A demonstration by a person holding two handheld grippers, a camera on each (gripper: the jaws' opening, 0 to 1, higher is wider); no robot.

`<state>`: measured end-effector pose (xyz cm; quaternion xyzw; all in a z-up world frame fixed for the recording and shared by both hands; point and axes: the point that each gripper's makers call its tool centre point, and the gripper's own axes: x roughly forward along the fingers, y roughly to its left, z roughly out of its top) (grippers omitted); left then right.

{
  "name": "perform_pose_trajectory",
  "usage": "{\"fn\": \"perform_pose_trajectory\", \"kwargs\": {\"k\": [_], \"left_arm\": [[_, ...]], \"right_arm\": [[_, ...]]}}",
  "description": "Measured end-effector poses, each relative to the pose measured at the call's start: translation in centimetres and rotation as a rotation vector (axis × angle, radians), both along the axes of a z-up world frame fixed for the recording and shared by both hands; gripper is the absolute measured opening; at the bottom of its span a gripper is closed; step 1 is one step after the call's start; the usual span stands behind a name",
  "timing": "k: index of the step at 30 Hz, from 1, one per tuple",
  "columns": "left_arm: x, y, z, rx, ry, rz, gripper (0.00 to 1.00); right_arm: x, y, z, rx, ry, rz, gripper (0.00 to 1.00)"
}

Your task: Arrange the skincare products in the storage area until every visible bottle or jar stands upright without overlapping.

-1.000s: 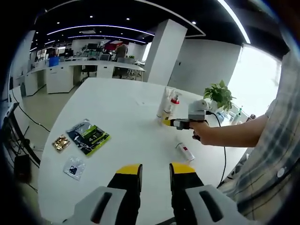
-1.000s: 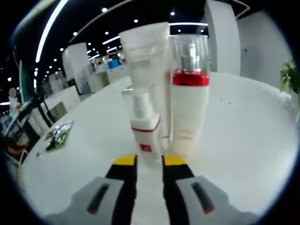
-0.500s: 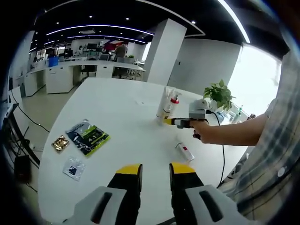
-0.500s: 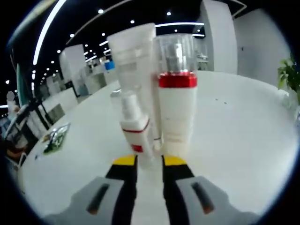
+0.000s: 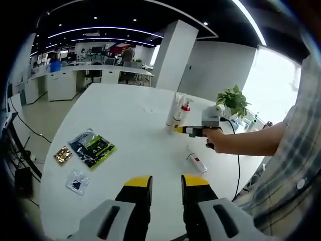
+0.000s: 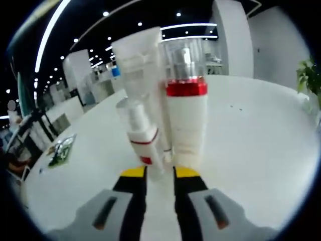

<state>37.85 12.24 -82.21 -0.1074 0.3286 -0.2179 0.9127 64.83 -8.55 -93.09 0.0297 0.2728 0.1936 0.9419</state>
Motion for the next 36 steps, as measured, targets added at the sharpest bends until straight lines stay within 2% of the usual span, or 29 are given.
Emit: {"fn": "perform_pose_trajectory", "kwargs": {"k": [7,12,14,15,17,19,23,28,33,36], "left_arm": [[0.2,-0.1,0.0,-0.005,-0.003,-0.008,0.24],[0.3,-0.3,-0.3,-0.015,0.000,-0.011,0.24],[0.3,-0.5,-0.5,-0.015,0.002,-0.019,0.24],[0.4,-0.5,-0.6,-0.017,0.004,-0.021,0.24],[0.5,-0.8,-0.7,-0.023,0.005,-0.028,0.24],[0.6,-1.0,-0.7,-0.025,0.005,-0.036,0.24],[1.0,-1.5,-0.7,-0.028,0.003,-0.058,0.24],[1.3,-2.1,-0.6,-0.028,-0.001,-0.083,0.24],[1.6,-2.7,-0.7,-0.035,0.002,-0.107,0.23],[1.9,-3.2,-0.8,-0.040,0.000,-0.121,0.23]], "right_arm": [[-0.9,-0.1,0.1,0.008,0.021,0.024,0.22],[-3.7,-0.1,1.1,0.044,0.033,0.096,0.31],[-5.3,0.1,1.1,0.094,0.076,0.113,0.36],[-5.9,0.1,0.9,0.093,0.086,0.127,0.39],[-7.7,0.0,0.2,0.072,0.132,0.157,0.40],[-8.8,0.0,0.2,0.078,0.130,0.162,0.40],[-11.7,0.2,-0.7,0.048,0.167,0.191,0.40],[-13.8,0.6,-1.4,0.008,0.181,0.227,0.40],[-15.0,1.1,-1.5,-0.078,0.164,0.304,0.39],[-15.6,1.4,-2.0,-0.099,0.177,0.334,0.39]]}}
